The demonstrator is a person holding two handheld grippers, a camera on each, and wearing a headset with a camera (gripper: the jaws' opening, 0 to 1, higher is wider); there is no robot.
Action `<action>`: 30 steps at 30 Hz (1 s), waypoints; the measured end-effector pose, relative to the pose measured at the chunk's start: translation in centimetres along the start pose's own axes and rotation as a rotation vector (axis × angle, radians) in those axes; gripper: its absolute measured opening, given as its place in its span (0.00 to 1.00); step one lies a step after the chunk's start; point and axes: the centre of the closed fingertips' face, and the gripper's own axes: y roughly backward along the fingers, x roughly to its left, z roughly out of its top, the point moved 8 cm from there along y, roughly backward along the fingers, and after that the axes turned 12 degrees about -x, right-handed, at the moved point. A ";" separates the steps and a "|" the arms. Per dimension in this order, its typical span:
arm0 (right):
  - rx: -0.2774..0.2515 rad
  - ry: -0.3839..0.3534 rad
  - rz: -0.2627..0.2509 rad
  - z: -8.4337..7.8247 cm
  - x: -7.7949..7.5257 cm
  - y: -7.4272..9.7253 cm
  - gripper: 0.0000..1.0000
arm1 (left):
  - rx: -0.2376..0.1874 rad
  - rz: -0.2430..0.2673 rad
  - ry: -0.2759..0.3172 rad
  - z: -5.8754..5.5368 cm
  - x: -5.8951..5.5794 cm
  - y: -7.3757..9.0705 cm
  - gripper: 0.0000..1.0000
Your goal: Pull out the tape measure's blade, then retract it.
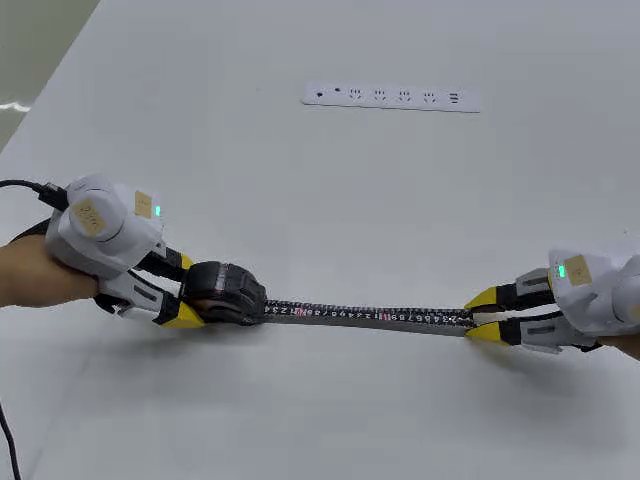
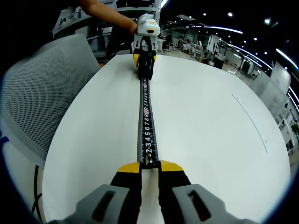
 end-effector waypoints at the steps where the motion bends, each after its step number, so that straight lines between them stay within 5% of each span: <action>1: 0.000 -0.008 0.001 0.0 0.0 -0.1 0.10 | 0.002 0.000 0.001 0.0 0.0 0.0 0.28; 15: 0.031 -0.039 -0.026 0.2 -0.1 -0.1 0.15 | -0.002 0.019 -0.001 0.1 -0.2 0.0 0.31; 30: 0.022 -0.083 -0.101 0.2 0.8 2.0 0.30 | -0.083 0.099 0.076 -0.6 -1.2 1.4 0.48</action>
